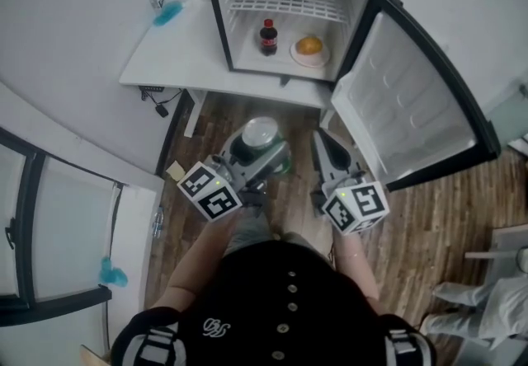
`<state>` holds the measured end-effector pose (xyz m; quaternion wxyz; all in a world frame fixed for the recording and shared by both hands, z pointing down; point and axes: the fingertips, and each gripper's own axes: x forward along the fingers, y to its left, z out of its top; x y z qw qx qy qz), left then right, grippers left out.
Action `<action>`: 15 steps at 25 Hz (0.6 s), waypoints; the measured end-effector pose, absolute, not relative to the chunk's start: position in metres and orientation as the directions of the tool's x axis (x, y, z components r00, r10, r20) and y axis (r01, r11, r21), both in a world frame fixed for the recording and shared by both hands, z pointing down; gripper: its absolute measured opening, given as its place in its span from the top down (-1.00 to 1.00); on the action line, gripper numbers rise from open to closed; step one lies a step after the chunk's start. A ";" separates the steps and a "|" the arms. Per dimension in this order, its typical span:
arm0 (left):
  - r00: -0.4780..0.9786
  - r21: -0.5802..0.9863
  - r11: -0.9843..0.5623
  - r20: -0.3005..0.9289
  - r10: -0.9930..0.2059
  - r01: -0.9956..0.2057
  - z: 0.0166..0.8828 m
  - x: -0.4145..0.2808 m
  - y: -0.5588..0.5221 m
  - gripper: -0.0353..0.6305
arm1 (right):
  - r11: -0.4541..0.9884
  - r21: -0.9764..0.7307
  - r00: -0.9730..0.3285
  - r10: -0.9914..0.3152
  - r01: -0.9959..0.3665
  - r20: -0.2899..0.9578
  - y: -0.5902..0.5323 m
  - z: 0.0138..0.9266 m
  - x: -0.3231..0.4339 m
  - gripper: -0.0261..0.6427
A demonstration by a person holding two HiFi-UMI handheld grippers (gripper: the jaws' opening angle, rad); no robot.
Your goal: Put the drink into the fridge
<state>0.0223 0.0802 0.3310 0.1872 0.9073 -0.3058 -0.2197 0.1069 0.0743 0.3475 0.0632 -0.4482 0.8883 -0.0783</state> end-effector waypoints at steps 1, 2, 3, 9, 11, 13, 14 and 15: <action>0.720 0.475 -0.744 -0.281 -0.634 -0.470 0.332 0.024 0.073 -0.14 | 0.582 -0.196 -0.586 -0.809 -0.789 -0.043 0.067 0.348 0.108 0.90; 0.723 0.476 -0.746 -0.280 -0.631 -0.466 0.333 0.025 0.065 -0.14 | 0.578 -0.196 -0.582 -0.812 -0.792 -0.044 0.060 0.348 0.109 0.90; 0.726 0.476 -0.748 -0.281 -0.627 -0.462 0.333 0.026 0.058 -0.14 | 0.573 -0.196 -0.577 -0.816 -0.796 -0.045 0.053 0.348 0.110 0.90; 0.745 0.460 -0.771 -0.293 -0.600 -0.440 0.327 0.025 0.006 -0.14 | 0.551 -0.181 -0.550 -0.833 -0.814 -0.062 0.007 0.341 0.108 0.90; 0.750 0.456 -0.775 -0.292 -0.594 -0.437 0.325 0.023 -0.012 -0.14 | 0.545 -0.181 -0.545 -0.837 -0.819 -0.058 -0.010 0.341 0.104 0.90; 0.757 0.448 -0.783 -0.291 -0.585 -0.433 0.321 0.020 -0.029 -0.14 | 0.541 -0.178 -0.541 -0.839 -0.822 -0.055 -0.028 0.339 0.100 0.90; 0.761 0.441 -0.787 -0.292 -0.580 -0.431 0.319 0.018 -0.037 -0.14 | 0.540 -0.174 -0.539 -0.840 -0.823 -0.056 -0.036 0.337 0.097 0.90; 0.764 0.433 -0.792 -0.292 -0.576 -0.431 0.317 0.017 -0.045 -0.14 | 0.539 -0.169 -0.538 -0.841 -0.825 -0.057 -0.045 0.335 0.094 0.90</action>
